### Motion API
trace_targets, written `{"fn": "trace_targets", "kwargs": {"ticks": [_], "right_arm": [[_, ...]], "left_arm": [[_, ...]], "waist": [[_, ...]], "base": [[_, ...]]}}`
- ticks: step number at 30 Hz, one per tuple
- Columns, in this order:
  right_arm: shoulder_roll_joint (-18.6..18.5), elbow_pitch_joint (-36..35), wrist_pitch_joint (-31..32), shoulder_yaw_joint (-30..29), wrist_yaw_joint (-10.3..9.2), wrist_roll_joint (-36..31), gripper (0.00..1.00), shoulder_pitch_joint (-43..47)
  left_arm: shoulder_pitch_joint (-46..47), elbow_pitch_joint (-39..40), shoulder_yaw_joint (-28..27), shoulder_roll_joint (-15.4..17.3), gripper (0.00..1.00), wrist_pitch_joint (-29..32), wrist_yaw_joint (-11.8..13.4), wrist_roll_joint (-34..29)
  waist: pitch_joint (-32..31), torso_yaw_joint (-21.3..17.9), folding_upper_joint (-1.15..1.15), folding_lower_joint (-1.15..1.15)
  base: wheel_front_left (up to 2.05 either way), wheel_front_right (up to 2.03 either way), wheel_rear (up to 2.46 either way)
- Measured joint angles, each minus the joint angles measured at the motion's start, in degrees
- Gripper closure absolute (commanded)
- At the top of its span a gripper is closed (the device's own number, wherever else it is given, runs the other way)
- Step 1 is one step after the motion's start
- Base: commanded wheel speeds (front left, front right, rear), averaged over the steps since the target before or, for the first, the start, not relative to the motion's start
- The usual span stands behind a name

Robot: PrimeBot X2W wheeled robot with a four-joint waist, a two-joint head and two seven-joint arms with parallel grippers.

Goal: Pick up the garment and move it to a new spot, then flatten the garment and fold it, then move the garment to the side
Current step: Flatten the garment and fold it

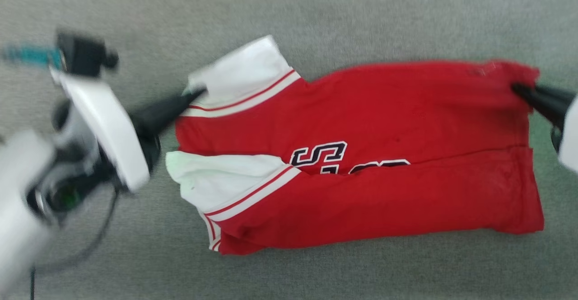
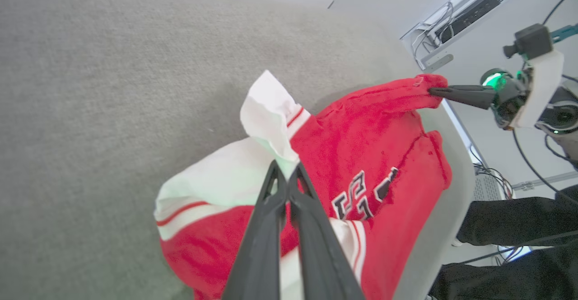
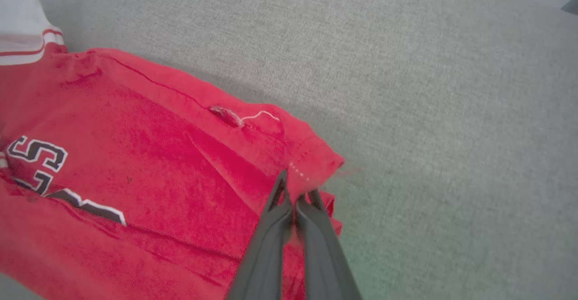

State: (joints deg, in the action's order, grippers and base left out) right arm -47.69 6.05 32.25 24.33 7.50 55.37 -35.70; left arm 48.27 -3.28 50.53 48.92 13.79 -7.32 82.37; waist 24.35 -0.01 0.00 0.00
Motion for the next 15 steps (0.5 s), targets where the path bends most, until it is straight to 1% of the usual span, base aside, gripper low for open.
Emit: {"fn": "trace_targets", "kwargs": {"ticks": [2,6,7,8,11,15], "right_arm": [[-0.75,-1.42,-0.80,-2.27,0.00,0.04,1.00,4.67],[-1.53,-4.20,-1.55,-6.98,0.00,-0.57,1.00,13.30],[-1.53,-4.20,-1.55,-6.98,0.00,-0.57,1.00,13.30],[-1.53,-4.87,-1.56,-8.13,0.00,-0.92,1.00,15.40],[-1.09,-7.17,-1.24,-11.95,0.00,-1.92,1.00,21.23],[0.58,-10.03,0.03,-17.30,0.00,-3.68,1.00,27.63]], "left_arm": [[-4.33,3.83,0.40,1.53,1.00,-3.36,0.00,0.01],[-11.89,8.60,1.55,5.35,1.00,-8.28,0.00,-0.37],[-11.89,8.60,1.55,5.35,1.00,-8.28,0.00,-0.37],[-13.54,9.69,1.91,5.92,1.00,-9.16,0.00,-0.54],[-17.90,13.15,2.88,7.70,1.00,-11.94,0.31,-0.94],[-22.94,17.20,4.10,9.91,1.00,-14.54,2.07,-1.34]], "waist": [[-1.56,0.45,0.00,0.00],[-4.54,1.45,0.00,0.00],[-4.54,1.45,0.00,0.00],[-5.13,1.74,0.00,0.00],[-6.43,2.58,0.00,0.00],[-6.74,3.18,0.00,0.00]], "base": [[0.00,0.00,0.00],[0.00,0.00,0.00],[0.00,0.00,0.00],[0.00,0.00,0.00],[0.00,0.00,0.00],[0.00,0.00,0.00]]}}
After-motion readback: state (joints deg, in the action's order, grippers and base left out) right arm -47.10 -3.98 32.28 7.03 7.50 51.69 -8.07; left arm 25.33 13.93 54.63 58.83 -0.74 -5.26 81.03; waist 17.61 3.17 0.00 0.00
